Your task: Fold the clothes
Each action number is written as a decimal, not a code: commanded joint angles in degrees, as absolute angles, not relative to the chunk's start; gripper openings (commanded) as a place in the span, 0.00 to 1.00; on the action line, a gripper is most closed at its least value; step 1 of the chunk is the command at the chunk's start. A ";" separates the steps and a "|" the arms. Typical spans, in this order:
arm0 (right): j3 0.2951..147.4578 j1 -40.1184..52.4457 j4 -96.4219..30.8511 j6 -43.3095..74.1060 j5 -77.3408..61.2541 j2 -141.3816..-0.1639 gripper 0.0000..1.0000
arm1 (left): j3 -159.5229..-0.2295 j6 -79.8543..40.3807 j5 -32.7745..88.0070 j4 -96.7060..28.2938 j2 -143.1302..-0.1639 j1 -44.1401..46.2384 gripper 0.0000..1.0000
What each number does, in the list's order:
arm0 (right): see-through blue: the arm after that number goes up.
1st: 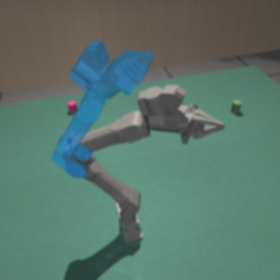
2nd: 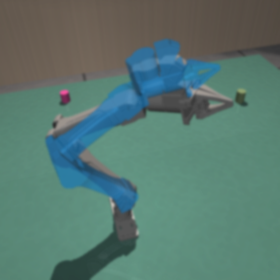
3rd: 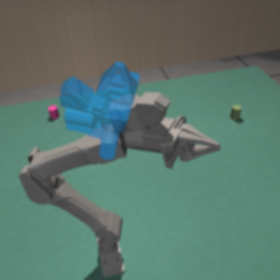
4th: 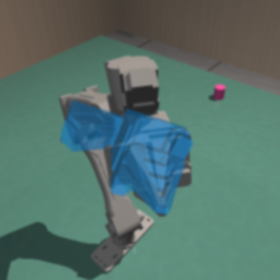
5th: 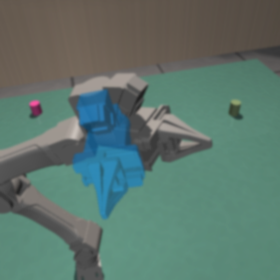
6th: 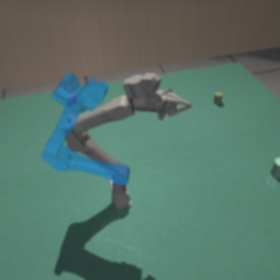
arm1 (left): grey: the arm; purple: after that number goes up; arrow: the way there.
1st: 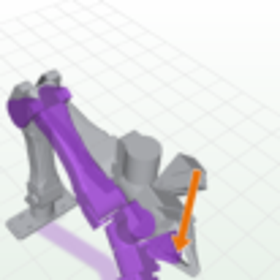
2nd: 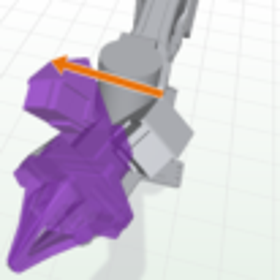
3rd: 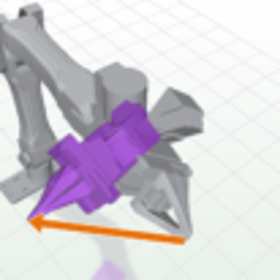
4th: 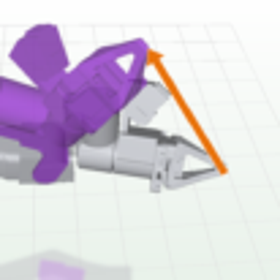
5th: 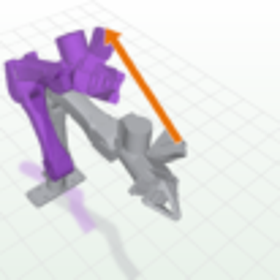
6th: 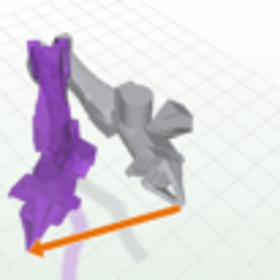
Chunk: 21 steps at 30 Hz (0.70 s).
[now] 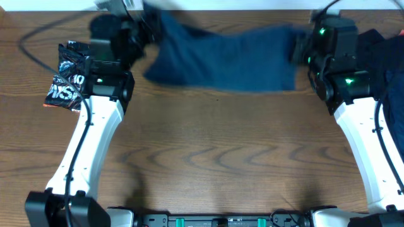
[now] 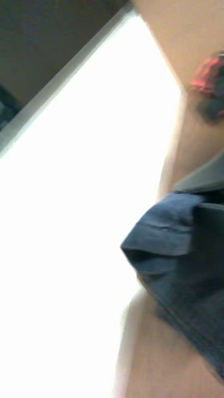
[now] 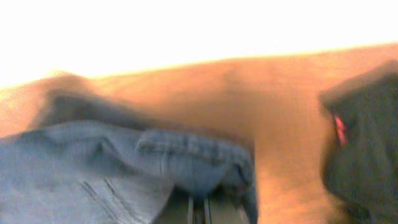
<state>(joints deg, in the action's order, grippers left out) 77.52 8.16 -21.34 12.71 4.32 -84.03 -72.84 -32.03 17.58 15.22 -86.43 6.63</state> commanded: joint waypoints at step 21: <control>76.18 7.14 -76.23 15.97 6.28 -83.64 0.01 | -76.31 -27.81 17.26 -71.07 -84.60 6.20 0.06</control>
<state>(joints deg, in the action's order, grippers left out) 77.30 7.86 -72.69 12.32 4.86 -83.96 -76.88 -29.41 20.12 -65.28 -85.84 6.44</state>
